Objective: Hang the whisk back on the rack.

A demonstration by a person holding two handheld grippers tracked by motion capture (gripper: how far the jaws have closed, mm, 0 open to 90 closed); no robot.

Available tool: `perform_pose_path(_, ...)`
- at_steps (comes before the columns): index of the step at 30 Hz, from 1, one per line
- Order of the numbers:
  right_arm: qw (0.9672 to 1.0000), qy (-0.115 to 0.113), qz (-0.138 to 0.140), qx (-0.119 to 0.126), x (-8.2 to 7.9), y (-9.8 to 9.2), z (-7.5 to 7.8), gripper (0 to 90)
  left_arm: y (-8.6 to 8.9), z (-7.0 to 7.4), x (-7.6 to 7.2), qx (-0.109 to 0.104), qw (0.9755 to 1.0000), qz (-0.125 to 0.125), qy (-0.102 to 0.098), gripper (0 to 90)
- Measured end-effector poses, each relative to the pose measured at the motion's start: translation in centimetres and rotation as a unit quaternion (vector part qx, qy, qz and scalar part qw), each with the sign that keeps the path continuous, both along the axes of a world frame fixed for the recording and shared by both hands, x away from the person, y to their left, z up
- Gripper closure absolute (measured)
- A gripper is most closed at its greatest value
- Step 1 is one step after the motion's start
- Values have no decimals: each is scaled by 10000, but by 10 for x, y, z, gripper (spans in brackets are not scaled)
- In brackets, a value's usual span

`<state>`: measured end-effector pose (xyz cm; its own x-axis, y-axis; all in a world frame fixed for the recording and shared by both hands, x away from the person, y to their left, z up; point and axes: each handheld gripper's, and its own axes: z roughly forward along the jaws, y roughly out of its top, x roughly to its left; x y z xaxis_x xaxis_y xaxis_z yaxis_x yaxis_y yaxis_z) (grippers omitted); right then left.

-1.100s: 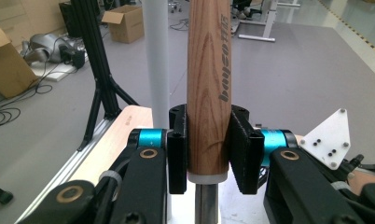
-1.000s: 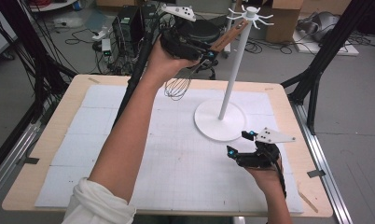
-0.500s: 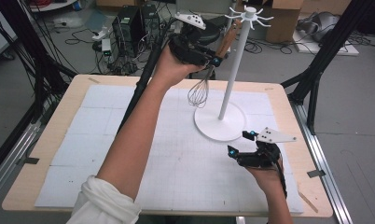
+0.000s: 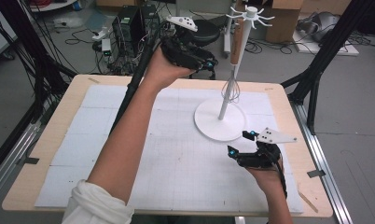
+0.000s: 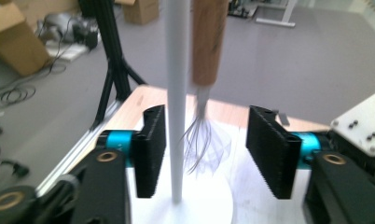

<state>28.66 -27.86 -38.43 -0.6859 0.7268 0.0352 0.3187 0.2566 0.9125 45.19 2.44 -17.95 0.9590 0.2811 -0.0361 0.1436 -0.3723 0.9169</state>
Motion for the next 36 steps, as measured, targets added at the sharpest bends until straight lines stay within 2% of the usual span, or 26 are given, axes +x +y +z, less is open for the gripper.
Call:
perform_pose_path(3, 10000, 0, 18, -7, -1, 3, 1, 163, 12, -3, -6, -150, 9999, -53, -9, 413)
perform_pose_path(6, 10000, -32, 28, -2, -1, 4, 3, 163, 22, -7, -9, -70, 9999, -71, 50, 387)
perform_pose_path(7, 10000, -29, 25, -1, -1, 4, 3, 163, 26, -8, -11, -62, 9999, -78, 13, 373)
perform_pose_path(10, 10000, -11, 28, 13, -2, 4, 3, 163, 39, -13, -16, -208, 9997, -160, 6, 352)
perform_pose_path(11, 10000, -14, 31, 18, -2, 4, 3, 163, 43, -16, -18, -167, 9997, -144, 59, 344)
perform_pose_path(12, 10000, -8, 35, 12, -2, 5, 3, 162, 47, -19, -20, -118, 9998, -101, 92, 324)
perform_pose_path(14, 10000, -20, 48, -7, -2, 6, 3, 163, 54, -26, -26, -227, 9997, -7, 56, 272)
perform_pose_path(17, 10000, -64, 76, -3, -2, 8, 5, 163, 65, -37, -31, -307, 9995, 7, 122, 256)
perform_pose_path(20, 9999, -78, 73, 6, -1, 7, 6, 163, 74, -45, -36, -265, 9996, 40, 80, 221)
perform_pose_path(26, 10000, -56, 82, -2, -2, 8, 5, 163, 92, -63, -47, -324, 9993, 155, 40, 154)
perform_pose_path(31, 9999, -83, 69, 11, -2, 7, 6, 163, 108, -78, -56, -365, 9990, 208, 119, 129)
perform_pose_path(34, 10000, -59, 74, 10, -2, 8, 5, 162, 118, -89, -61, -296, 9991, 291, 25, 118)
perform_pose_path(36, 10000, -46, 75, -14, -2, 9, 4, 163, 126, -98, -65, -355, 9988, 311, 87, 107)
